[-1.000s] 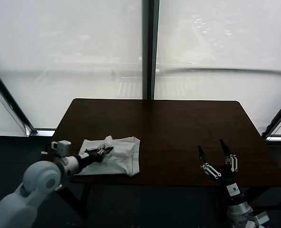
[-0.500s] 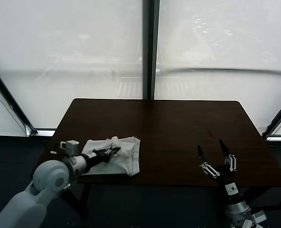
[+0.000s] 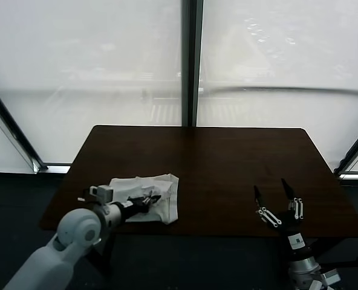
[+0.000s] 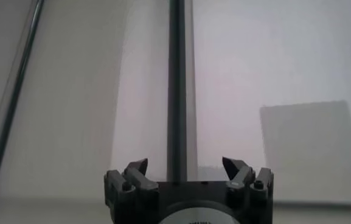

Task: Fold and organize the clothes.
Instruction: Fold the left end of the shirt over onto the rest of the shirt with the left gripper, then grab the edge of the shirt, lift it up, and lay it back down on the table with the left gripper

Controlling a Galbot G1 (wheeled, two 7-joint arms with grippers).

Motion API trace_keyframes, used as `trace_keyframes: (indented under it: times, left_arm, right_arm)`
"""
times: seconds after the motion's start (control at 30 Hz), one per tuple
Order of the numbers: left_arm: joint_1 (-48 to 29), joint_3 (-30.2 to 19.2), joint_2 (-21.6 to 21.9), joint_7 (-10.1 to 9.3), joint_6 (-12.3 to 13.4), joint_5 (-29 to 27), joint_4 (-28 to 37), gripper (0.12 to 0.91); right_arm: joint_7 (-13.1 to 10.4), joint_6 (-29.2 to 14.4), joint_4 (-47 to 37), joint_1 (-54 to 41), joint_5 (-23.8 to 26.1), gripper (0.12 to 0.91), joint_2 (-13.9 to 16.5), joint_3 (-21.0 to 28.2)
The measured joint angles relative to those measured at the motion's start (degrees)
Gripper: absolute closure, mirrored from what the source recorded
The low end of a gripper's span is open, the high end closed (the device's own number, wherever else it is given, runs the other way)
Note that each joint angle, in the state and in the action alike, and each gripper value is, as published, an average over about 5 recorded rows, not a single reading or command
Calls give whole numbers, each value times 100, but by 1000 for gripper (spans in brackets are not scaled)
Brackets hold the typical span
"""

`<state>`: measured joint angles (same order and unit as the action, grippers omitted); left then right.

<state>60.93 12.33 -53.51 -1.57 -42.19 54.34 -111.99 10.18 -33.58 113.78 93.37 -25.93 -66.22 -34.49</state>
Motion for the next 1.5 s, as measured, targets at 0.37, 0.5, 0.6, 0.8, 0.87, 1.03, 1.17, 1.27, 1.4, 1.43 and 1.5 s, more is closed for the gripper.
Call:
trace_keyframes:
  times: [0.37, 0.5, 0.6, 0.8, 0.87, 1.03, 1.17, 1.27, 1.4, 1.43, 1.5]
  left_arm:
    - [23, -163, -355, -66, 0, -612, -215, 204]
    - [22, -225, -478, -106, 0, -745, -221, 129]
    - [0, -285, -592, -113, 0, -847, -170, 124]
    - [-21, -386, -858, -204, 0, -980, -153, 123]
    - [-1, -384, -926, -233, 0, -993, -203, 123]
    - [157, -208, -898, -159, 0, -1000, -501, 123]
    - [374, 162, -683, 0, 0, -1027, -784, 123]
    - [528, 516, -438, 56, 61, -1112, -845, 123]
    - [620, 994, -72, 52, 371, -1165, -741, 123]
    - [628, 1100, 17, 51, 447, -1167, -689, 123]
    - [636, 1267, 187, 73, 579, -1158, -561, 123]
  right_arm:
    - [18, -31, -195, -109, 51, 118, -97, 49]
    - [18, -31, -259, -182, 60, 118, -120, 82]
    - [19, -31, -309, -229, 84, 118, -155, 114]
    - [32, -32, -428, -323, 130, 118, -199, 165]
    - [39, -36, -470, -361, 132, 118, -192, 178]
    - [-150, 90, -583, -497, 275, 118, -73, 273]
    - [-792, 740, -500, -670, 751, 118, 147, 551]
    - [-1183, 1459, -330, -909, 1038, 118, 406, 963]
    - [-1270, 2358, -144, -1372, 957, 118, 741, 1618]
    - [-1276, 2524, -124, -1500, 920, 118, 798, 1775]
    - [-1252, 2721, -119, -1742, 854, 118, 872, 2070]
